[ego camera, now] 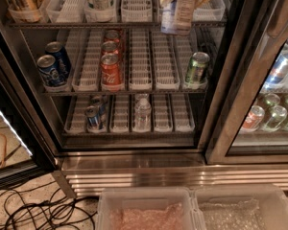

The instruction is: Pick blue plastic bottle from top shelf of fridge

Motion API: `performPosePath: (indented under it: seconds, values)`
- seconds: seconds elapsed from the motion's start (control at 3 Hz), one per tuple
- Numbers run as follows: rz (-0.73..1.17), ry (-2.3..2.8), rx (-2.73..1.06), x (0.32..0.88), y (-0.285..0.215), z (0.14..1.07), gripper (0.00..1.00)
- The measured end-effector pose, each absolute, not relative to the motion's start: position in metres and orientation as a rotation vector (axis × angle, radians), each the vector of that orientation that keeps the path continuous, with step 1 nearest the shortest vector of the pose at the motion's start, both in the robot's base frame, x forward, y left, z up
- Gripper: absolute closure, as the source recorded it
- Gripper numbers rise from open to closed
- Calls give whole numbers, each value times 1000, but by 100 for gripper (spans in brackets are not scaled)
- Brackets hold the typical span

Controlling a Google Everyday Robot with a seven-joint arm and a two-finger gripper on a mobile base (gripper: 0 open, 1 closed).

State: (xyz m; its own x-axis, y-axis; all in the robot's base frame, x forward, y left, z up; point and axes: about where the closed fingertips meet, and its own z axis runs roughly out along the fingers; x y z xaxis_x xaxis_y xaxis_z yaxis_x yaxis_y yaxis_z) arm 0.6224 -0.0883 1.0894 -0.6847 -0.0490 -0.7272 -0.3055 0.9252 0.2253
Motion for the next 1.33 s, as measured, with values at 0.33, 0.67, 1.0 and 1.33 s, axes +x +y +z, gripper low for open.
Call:
performPosePath:
  seconds: [0.33, 0.67, 1.0, 1.33]
  values:
    - [425, 2300, -250, 622, -88, 1089, 100]
    - [556, 2342, -155, 598, -81, 1076, 100]
    - [785, 2397, 13, 555, -66, 1052, 100]
    - [1010, 2455, 89, 516, -41, 1033, 100]
